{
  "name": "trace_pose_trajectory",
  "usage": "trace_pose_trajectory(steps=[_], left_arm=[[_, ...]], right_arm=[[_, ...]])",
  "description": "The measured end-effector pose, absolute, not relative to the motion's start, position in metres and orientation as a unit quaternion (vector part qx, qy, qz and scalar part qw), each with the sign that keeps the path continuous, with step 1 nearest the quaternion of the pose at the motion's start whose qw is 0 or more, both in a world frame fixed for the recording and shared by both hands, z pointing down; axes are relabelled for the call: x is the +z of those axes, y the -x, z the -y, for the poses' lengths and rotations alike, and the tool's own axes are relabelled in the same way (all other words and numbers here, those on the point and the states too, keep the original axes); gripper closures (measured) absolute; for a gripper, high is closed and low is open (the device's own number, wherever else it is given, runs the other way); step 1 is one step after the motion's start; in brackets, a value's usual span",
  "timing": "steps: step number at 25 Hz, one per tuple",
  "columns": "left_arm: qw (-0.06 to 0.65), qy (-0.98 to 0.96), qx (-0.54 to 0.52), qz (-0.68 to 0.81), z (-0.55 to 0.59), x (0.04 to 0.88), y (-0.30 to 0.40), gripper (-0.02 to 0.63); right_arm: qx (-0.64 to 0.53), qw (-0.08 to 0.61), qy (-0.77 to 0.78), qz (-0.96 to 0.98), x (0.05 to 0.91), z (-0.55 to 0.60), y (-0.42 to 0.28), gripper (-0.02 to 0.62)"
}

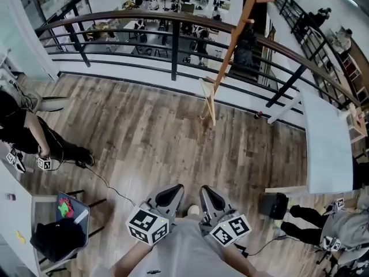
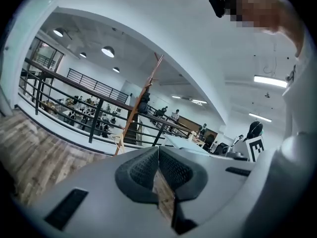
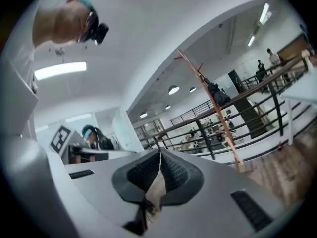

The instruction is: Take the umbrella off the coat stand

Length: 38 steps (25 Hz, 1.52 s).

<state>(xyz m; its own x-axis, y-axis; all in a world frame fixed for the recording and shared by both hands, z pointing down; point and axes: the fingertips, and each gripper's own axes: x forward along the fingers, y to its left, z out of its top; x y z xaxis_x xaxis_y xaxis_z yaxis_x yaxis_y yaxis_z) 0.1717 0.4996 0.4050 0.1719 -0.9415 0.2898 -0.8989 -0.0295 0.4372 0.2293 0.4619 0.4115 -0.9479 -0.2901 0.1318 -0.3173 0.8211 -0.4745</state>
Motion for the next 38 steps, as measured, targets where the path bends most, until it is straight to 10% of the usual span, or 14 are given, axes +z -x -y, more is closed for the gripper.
trace_pose_trajectory(steps=[18, 38], left_arm=[[0.26, -0.707, -0.052, 0.655, -0.499, 0.42, -0.037, 0.583], [0.246, -0.782, -0.016, 0.573, -0.158, 0.404, 0.109, 0.583]], right_arm=[[0.254, 0.036, -0.19, 0.948, 0.44, -0.429, -0.112, 0.558], [0.201, 0.05, -0.259, 0.943, 0.435, -0.116, 0.029, 0.558]])
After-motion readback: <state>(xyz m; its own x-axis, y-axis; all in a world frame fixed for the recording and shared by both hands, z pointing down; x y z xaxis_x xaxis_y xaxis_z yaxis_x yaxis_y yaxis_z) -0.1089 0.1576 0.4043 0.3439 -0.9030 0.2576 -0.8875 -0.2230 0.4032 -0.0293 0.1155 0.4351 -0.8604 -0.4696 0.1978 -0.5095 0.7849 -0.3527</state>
